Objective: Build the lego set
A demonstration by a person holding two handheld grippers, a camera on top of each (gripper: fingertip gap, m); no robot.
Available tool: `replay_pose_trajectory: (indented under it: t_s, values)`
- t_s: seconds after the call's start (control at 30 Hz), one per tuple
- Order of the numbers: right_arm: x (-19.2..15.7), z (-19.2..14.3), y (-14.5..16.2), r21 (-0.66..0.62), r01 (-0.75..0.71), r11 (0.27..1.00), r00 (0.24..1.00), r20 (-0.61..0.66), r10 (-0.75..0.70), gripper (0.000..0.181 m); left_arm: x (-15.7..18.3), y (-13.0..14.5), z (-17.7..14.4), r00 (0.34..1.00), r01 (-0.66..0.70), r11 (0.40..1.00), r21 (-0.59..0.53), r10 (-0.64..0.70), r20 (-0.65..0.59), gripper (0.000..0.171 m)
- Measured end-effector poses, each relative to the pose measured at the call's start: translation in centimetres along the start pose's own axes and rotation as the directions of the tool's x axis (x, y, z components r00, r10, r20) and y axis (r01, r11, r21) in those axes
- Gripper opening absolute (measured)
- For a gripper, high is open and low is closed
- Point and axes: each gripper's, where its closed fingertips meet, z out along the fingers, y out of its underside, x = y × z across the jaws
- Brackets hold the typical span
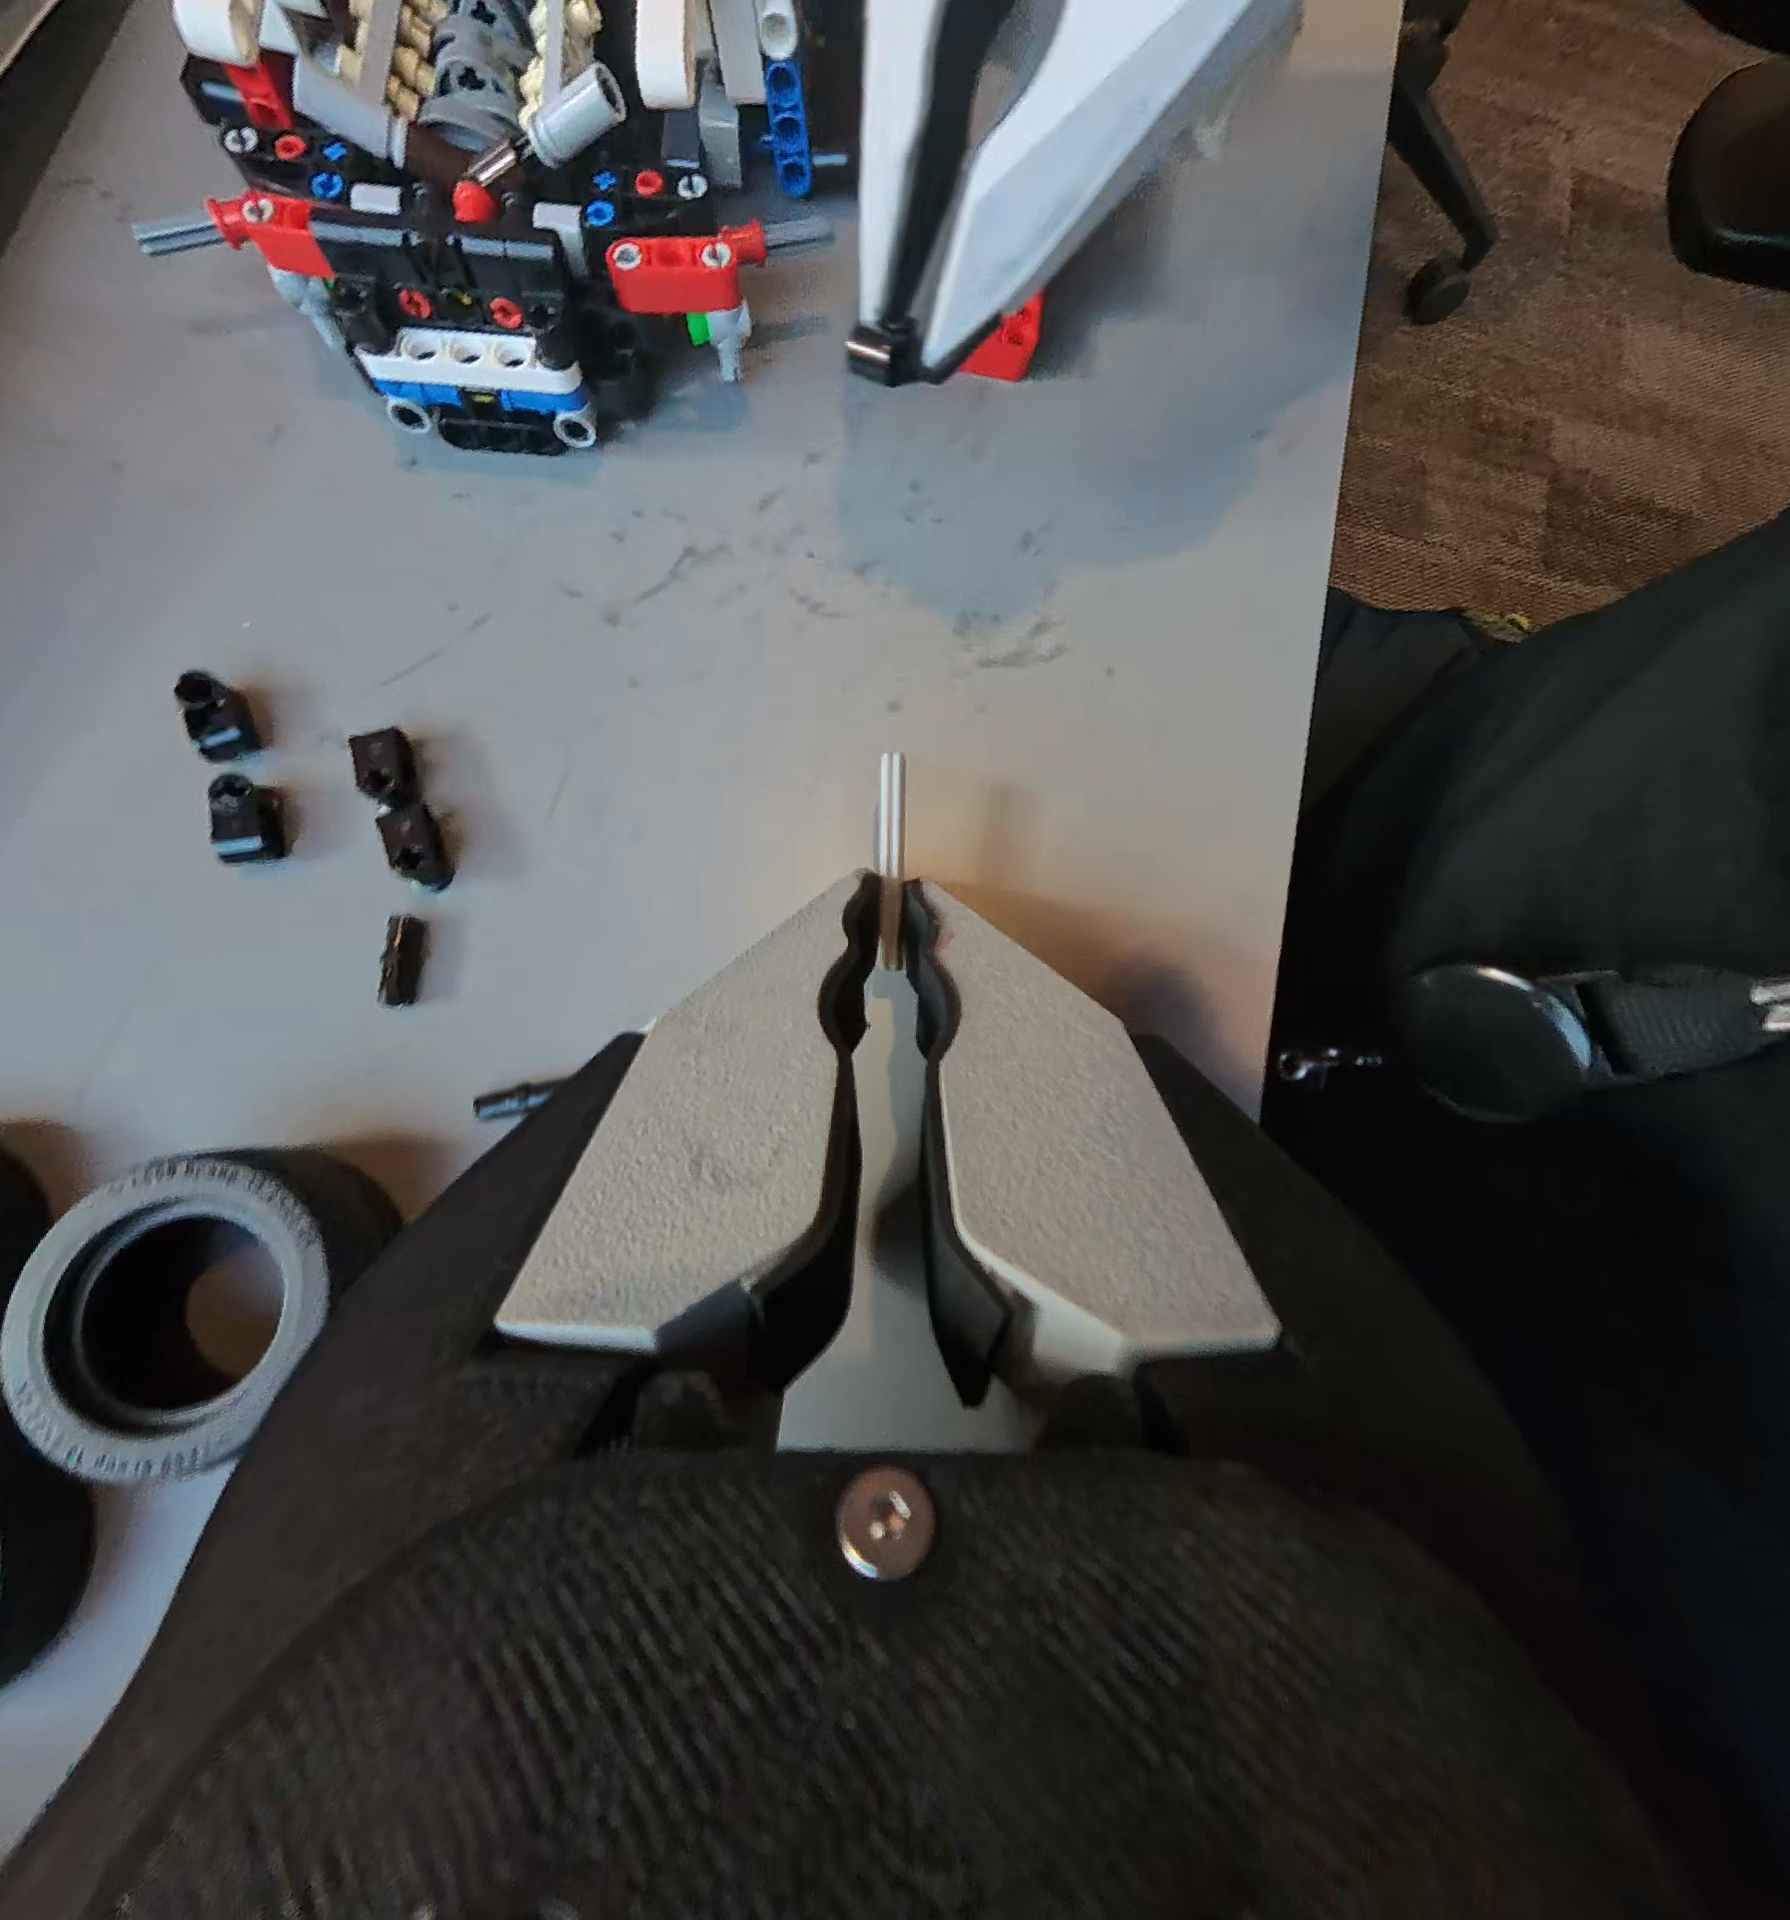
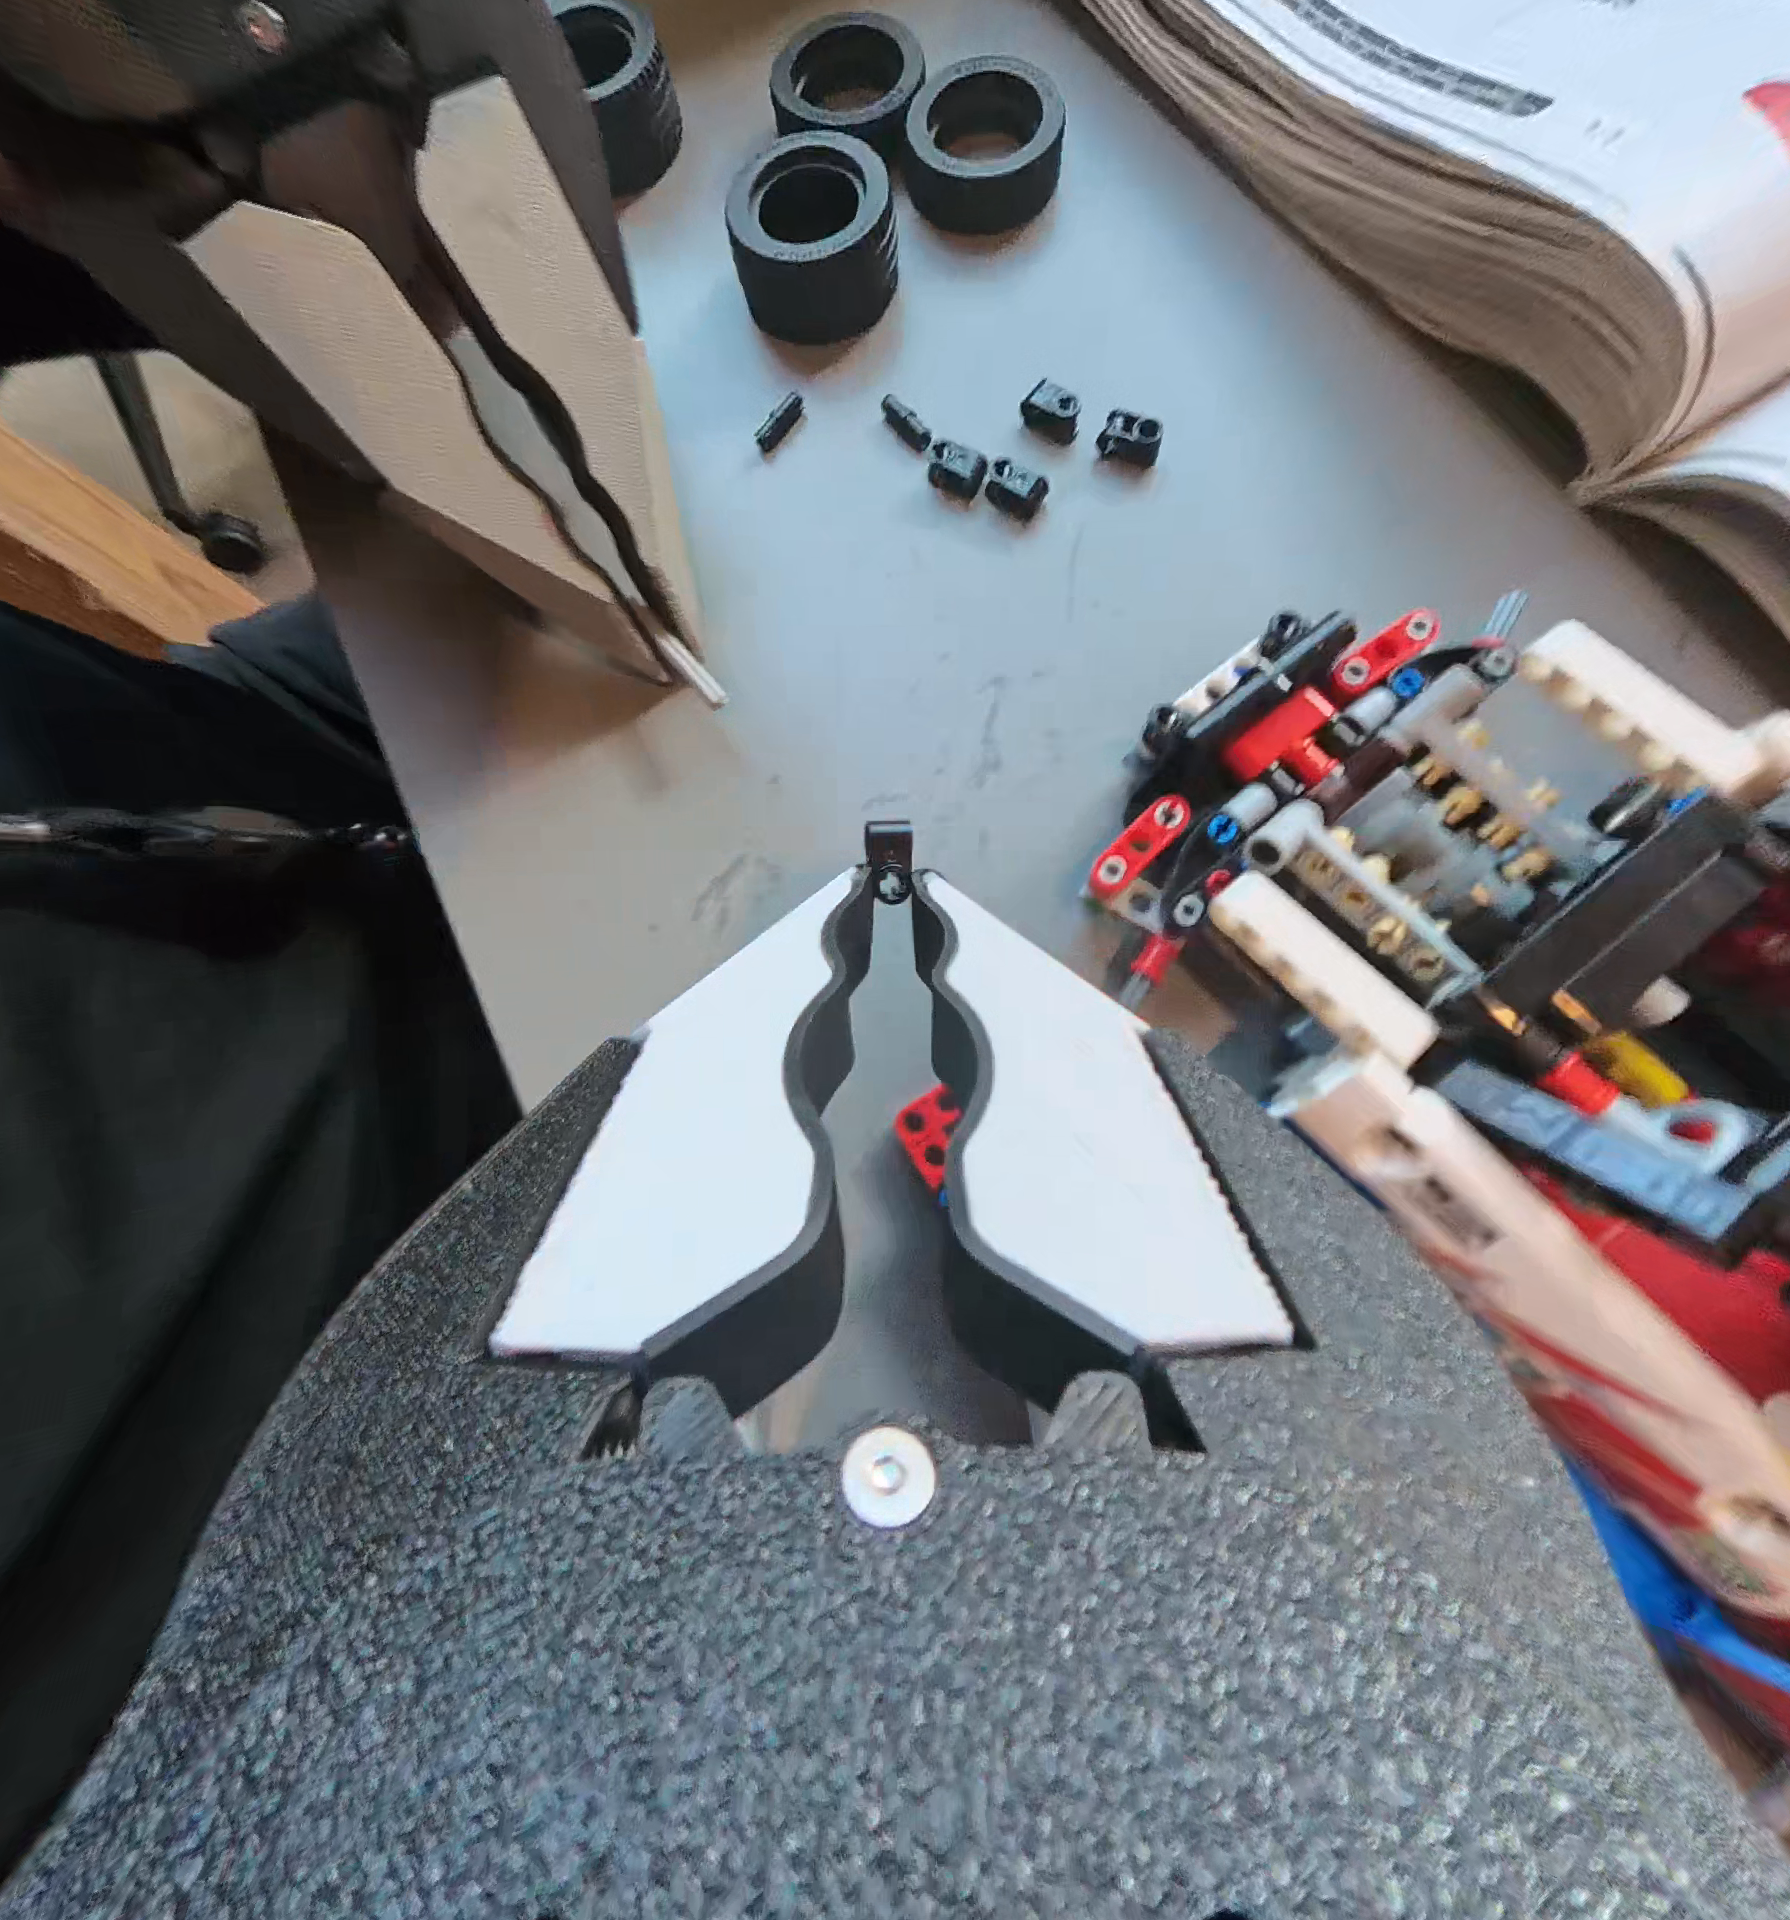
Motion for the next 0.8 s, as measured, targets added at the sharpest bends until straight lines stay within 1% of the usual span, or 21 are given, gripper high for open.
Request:
replay_pose_trajectory:
  t_s: [0.1,0.27,0.47,0.53,0.67,0.73,0.8]
  values:
    - [-1.0,-0.5,0.9,0.002,-0.02,1.0,1.0,0.024,0.02,0.006,0.7,-0.8,0.9,0.999,0.006,1.0,0.005,-0.006,-0.033,0.002]
    - [-1.3,-0.8,1.2,0.063,0.061,0.996,0.998,0.019,-0.062,0.007,1.4,-1.7,1.8,0.999,0.017,1.0,0.018,-0.017,-0.045,0.002]
    - [0.0,-1.9,1.2,0.183,0.167,0.969,0.985,-0.064,-0.158,0.006,1.7,-2.1,2.2,0.994,0.057,0.998,-0.008,-0.057,-0.092,0.002]
    - [0.0,-2.3,0.8,0.219,0.148,0.964,0.989,-0.049,-0.14,0.006,1.7,-2.2,2.3,0.989,0.083,0.996,-0.024,-0.085,-0.119,0.002]
    - [1.3,-2.9,1.0,0.24,0.043,0.97,0.999,-0.031,-0.037,0.006,1.7,-2.5,2.5,0.979,0.119,0.99,-0.07,-0.129,-0.159,0.001]
    - [1.5,-3.3,0.9,0.261,0.005,0.965,1.0,-0.009,-0.003,0.006,1.4,-2.4,2.5,0.984,0.102,0.991,-0.085,-0.113,-0.139,0.002]
    - [1.3,-3.4,0.8,0.274,0.001,0.962,1.0,0.002,-0.002,0.006,1.2,-2.3,2.5,0.989,0.082,0.992,-0.094,-0.093,-0.119,0.002]
